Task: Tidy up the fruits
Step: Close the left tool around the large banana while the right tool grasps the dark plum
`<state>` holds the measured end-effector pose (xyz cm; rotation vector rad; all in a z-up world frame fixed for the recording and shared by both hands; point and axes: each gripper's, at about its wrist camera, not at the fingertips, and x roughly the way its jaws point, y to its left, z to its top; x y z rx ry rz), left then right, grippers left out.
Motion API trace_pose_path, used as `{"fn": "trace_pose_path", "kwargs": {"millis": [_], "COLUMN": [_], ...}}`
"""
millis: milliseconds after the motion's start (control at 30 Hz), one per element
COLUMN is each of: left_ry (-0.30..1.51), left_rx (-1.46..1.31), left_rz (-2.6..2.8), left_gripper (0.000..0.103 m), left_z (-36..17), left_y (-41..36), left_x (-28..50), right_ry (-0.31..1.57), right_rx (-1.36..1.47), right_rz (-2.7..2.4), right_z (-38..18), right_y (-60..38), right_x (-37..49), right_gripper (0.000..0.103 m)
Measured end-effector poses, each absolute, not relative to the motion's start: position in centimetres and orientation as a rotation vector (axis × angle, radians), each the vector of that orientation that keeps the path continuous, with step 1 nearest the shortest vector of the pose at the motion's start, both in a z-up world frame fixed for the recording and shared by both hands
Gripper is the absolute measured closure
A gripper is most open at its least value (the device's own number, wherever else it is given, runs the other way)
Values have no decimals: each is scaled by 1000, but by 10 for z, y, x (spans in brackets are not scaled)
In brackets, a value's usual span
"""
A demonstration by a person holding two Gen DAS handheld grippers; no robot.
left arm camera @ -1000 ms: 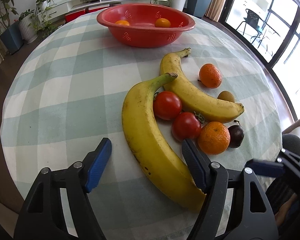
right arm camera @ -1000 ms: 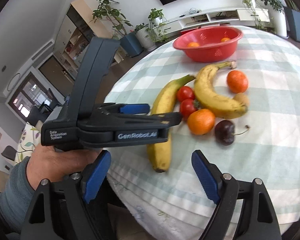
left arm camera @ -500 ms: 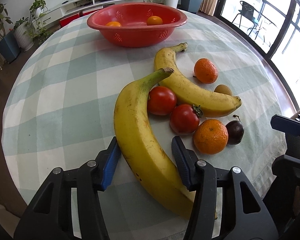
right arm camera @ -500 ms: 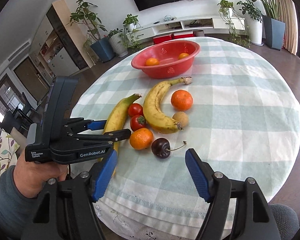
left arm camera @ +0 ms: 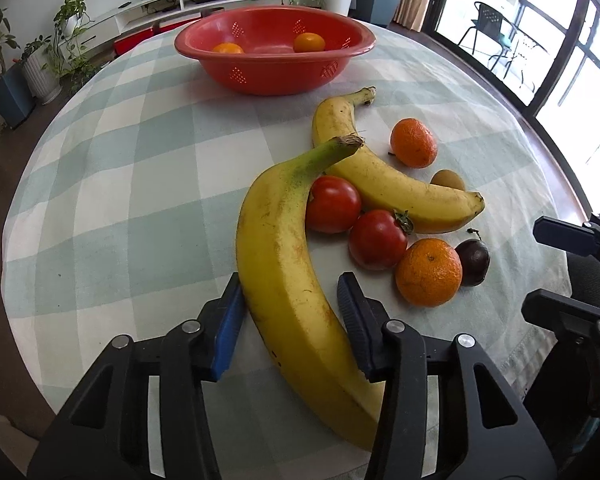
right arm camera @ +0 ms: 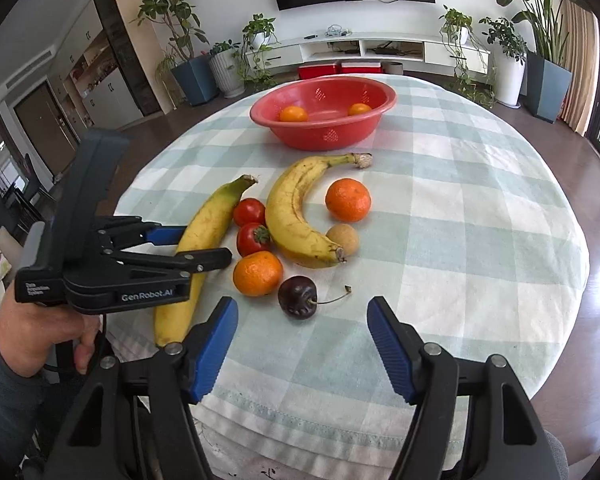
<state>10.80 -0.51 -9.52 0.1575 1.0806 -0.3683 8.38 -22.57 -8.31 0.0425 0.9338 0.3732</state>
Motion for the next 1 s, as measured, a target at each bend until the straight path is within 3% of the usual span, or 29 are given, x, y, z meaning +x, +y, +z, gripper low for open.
{"fn": "trace_pose_path", "kwargs": {"millis": [300,467,767,1000], "left_ry": [1058,1074,1125,1073], "left_rx": [130,180,237,193], "left_rz": [-418,-415,-373,-407], "left_gripper": [67,67,53,65], "left_z": [-86,-87,-96,-94], "left_y": [4,1,-6,1], "left_x": [99,96,97,92], "right_ry": [980,1006,1013,1014], "right_rx": [36,17,-2,7], "right_rz": [349,340,339,337], "right_z": [-100,-109,-112,-113], "right_y": [-222,-216,-212,-214], "right_x": [95,101,100,100], "right_gripper": [38,40,40,42]}}
